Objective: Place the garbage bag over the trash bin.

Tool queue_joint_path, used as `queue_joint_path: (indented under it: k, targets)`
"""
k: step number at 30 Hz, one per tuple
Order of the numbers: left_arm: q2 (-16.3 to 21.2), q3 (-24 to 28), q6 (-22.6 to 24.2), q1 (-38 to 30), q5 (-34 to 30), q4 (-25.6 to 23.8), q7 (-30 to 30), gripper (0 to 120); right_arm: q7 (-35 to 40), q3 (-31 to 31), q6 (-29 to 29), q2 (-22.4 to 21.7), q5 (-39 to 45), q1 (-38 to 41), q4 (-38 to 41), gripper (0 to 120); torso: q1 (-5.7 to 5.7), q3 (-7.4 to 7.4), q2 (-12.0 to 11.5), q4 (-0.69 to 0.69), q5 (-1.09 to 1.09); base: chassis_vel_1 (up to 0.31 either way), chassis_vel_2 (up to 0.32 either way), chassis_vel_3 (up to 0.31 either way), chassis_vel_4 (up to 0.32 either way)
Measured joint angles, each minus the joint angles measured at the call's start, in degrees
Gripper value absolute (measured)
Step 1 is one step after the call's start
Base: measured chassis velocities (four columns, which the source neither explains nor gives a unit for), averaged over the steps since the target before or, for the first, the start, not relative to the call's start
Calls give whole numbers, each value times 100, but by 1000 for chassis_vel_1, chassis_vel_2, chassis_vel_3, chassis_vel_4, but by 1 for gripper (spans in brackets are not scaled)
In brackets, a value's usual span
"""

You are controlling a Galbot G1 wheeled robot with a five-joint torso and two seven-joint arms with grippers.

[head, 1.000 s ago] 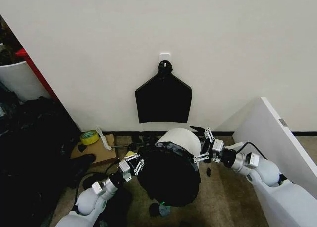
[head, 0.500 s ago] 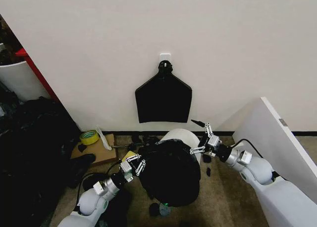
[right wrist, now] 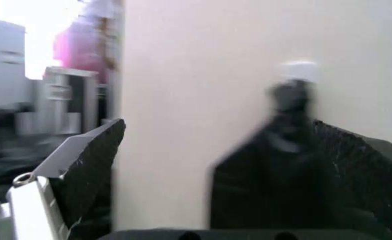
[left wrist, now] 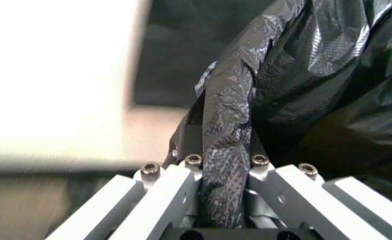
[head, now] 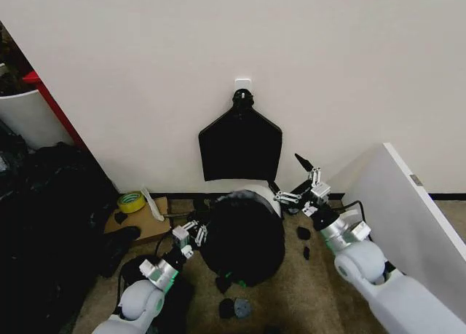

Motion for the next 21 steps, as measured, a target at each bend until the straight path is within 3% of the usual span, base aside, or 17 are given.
queue_joint_path:
  k: [2,3,4,5,8,10,16,21]
  targets:
    - [-15,-8,208,-9,-151,-82,-189,2,-72,0,30,9,-24,-25,3,100,0,0,0,0,0,0,0,0,0]
    - [-65,-55,841,-51,-651,-314,-779,2,-377,-2,144,50,-153,-133,3,100,0,0,0,0,-1,0,0,0,0]
    - [-83,-75,1023,-69,-808,-383,-972,2,-445,-2,167,58,-185,-155,-2,100,0,0,0,-1,-2,0,0,0,0]
    - [-179,-178,1617,-139,-1396,-599,-1662,2,-699,-5,282,111,-413,-258,-75,100,0,0,0,-2,-2,0,0,0,0]
    - [-319,-477,2359,-241,-2249,-783,-2367,2,-853,22,474,220,-1089,-350,-336,100,0,0,0,0,0,0,0,0,0]
    - [-344,-557,2518,-263,-2458,-807,-2481,2,-856,43,525,247,-1303,-360,-423,100,0,0,0,0,0,0,0,0,0]
    - [-426,-1193,3502,-479,-3885,-890,-3086,2,-838,203,901,411,-2538,-303,-1160,100,0,0,0,0,-1,0,0,0,0]
    - [-390,-1415,3836,-555,-4252,-914,-3201,2,-821,219,955,499,-2869,-236,-1499,100,0,0,0,-1,-1,0,0,0,0]
